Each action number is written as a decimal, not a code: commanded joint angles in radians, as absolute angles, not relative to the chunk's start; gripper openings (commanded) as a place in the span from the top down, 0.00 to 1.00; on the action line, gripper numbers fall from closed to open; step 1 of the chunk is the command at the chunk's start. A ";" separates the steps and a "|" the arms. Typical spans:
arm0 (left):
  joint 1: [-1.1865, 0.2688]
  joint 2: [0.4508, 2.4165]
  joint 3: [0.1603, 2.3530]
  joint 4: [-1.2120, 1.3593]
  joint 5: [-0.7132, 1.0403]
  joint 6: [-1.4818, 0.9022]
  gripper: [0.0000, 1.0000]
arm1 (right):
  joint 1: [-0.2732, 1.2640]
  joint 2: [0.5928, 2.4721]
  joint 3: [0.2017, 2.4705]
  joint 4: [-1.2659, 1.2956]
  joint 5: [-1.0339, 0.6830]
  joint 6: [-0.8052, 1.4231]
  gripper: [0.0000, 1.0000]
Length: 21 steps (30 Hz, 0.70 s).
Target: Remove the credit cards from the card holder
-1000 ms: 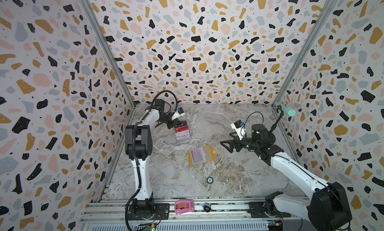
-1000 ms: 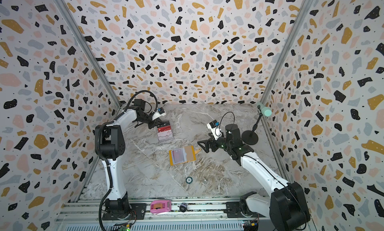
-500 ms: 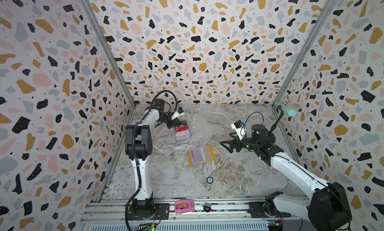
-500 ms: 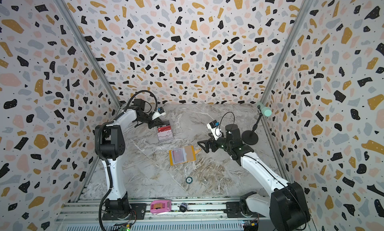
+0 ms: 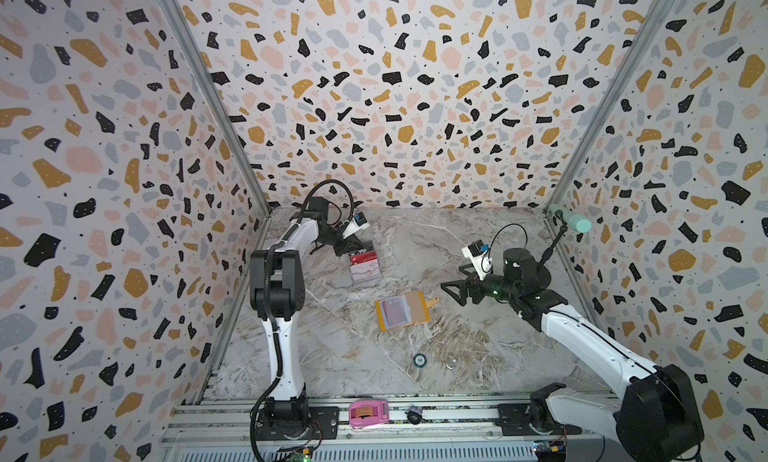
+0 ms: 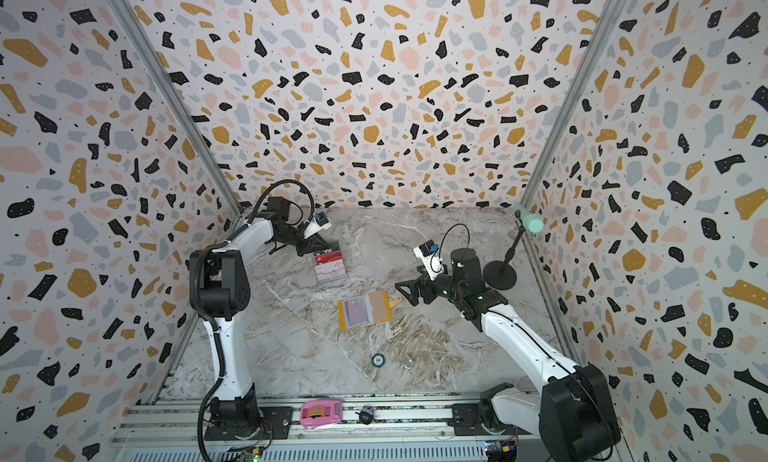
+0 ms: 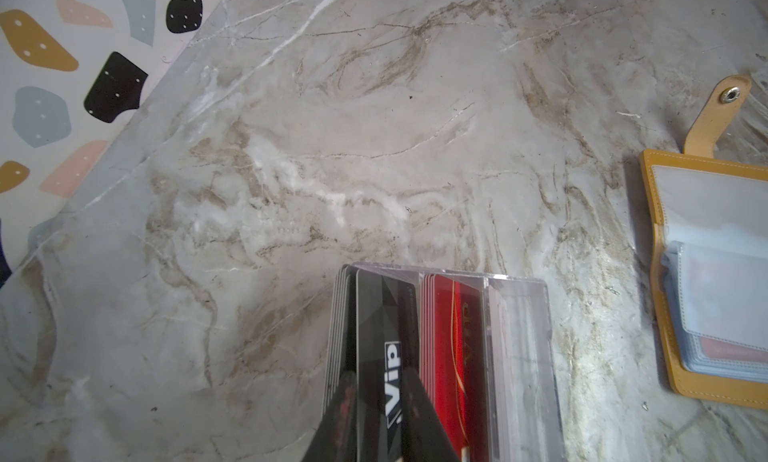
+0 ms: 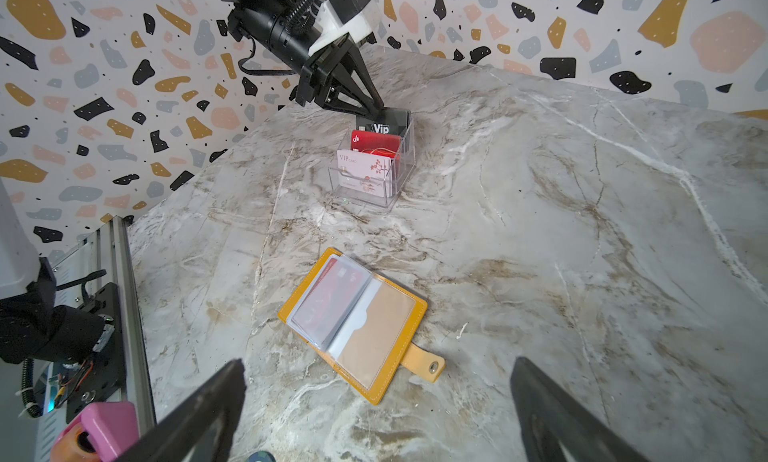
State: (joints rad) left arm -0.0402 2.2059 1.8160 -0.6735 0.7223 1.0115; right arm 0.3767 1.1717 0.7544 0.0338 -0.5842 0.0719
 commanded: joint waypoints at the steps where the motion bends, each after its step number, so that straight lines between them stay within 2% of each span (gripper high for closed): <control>1: -0.035 2.129 1.800 -0.649 0.716 0.965 0.72 | 0.373 1.127 0.746 0.063 -0.561 0.088 0.00; 2: -0.035 2.119 1.799 -0.633 0.709 0.920 0.67 | 0.374 1.122 0.743 0.068 -0.556 0.092 0.00; 8: -0.035 2.042 1.767 -0.615 0.657 0.891 0.62 | 0.373 1.119 0.732 0.079 -0.557 0.098 0.00; 12: -0.035 1.985 1.758 -0.529 0.559 0.721 0.53 | 0.373 1.114 0.724 0.091 -0.530 0.114 0.00; 16: -0.035 1.910 1.744 -0.453 0.454 0.549 0.40 | 0.374 1.109 0.720 0.096 -0.476 0.122 0.00; 21: -0.040 1.876 1.810 -0.535 0.363 0.393 0.36 | 0.376 1.108 0.723 0.096 -0.469 0.135 0.01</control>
